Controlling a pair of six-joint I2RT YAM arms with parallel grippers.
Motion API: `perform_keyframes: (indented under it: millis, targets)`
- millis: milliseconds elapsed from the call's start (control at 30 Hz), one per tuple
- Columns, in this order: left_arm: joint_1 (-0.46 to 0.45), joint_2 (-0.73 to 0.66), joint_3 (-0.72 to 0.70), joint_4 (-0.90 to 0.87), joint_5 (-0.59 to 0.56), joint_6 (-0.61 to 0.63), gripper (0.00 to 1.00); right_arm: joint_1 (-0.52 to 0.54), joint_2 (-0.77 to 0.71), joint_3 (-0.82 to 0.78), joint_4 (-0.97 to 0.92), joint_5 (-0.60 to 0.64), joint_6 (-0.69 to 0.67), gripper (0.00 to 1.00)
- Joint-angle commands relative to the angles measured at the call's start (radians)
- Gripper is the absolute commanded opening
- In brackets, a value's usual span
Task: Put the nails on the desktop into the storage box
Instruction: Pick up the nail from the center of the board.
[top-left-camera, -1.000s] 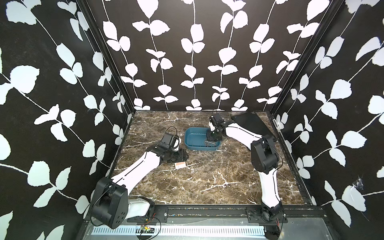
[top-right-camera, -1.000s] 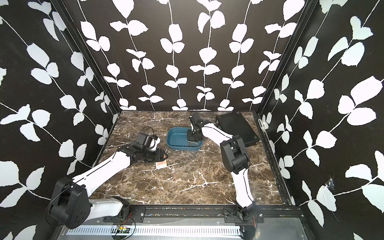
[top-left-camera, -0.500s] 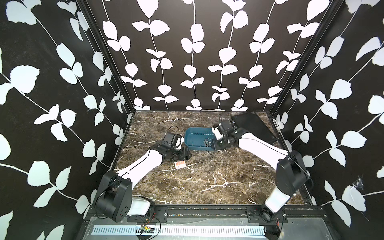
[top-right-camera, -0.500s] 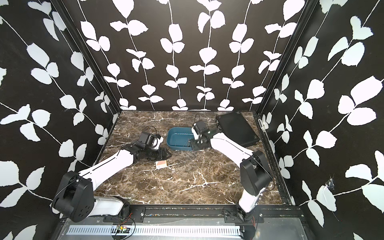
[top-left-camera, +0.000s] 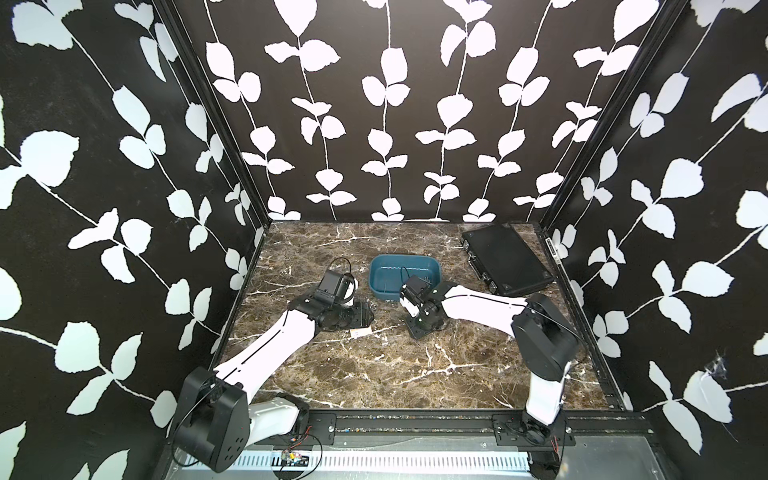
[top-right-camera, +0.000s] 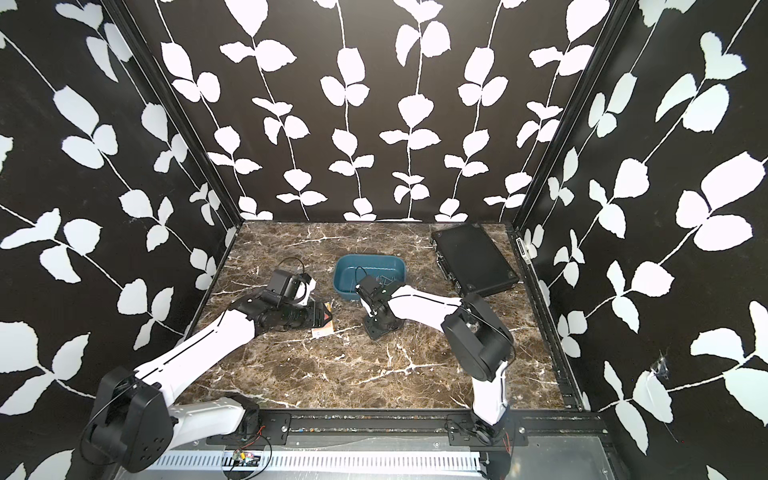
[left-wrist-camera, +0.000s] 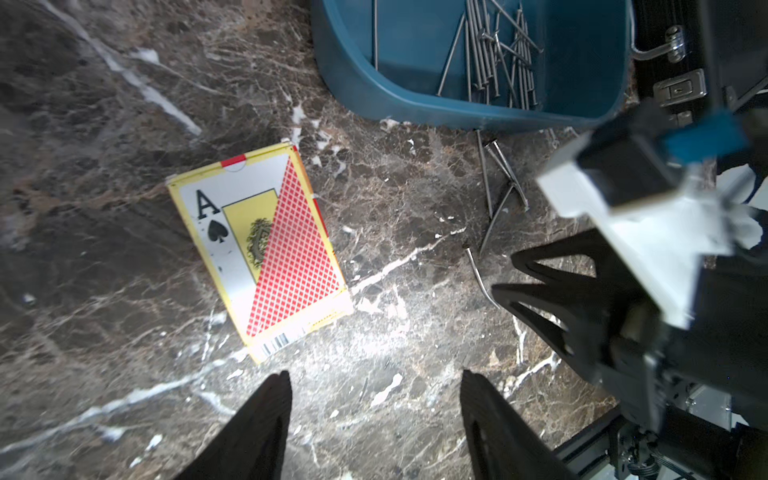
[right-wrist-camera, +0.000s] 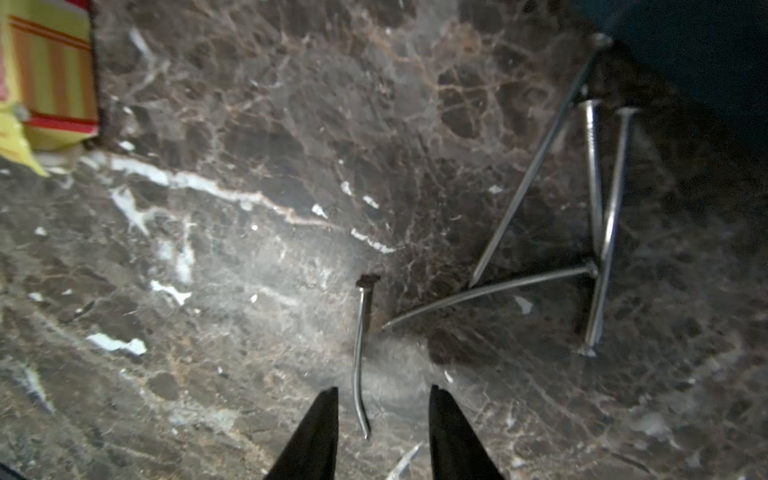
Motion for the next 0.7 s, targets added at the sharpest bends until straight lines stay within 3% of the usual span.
perform_keyframes:
  millis: [0, 400, 667]
  targets:
    - [0.007, -0.053, -0.026, -0.057, -0.034, 0.004, 0.67, 0.008, 0.023, 0.052, -0.015, 0.039, -0.024, 0.38]
    - [0.008, -0.105, -0.074, -0.049, -0.052, -0.041, 0.68, 0.019, 0.093, 0.079, -0.025, 0.022, -0.049, 0.35]
    - [0.008, -0.095, -0.069, -0.044, -0.038, -0.056, 0.68, 0.068, 0.164, 0.126, -0.073, 0.128, -0.089, 0.25]
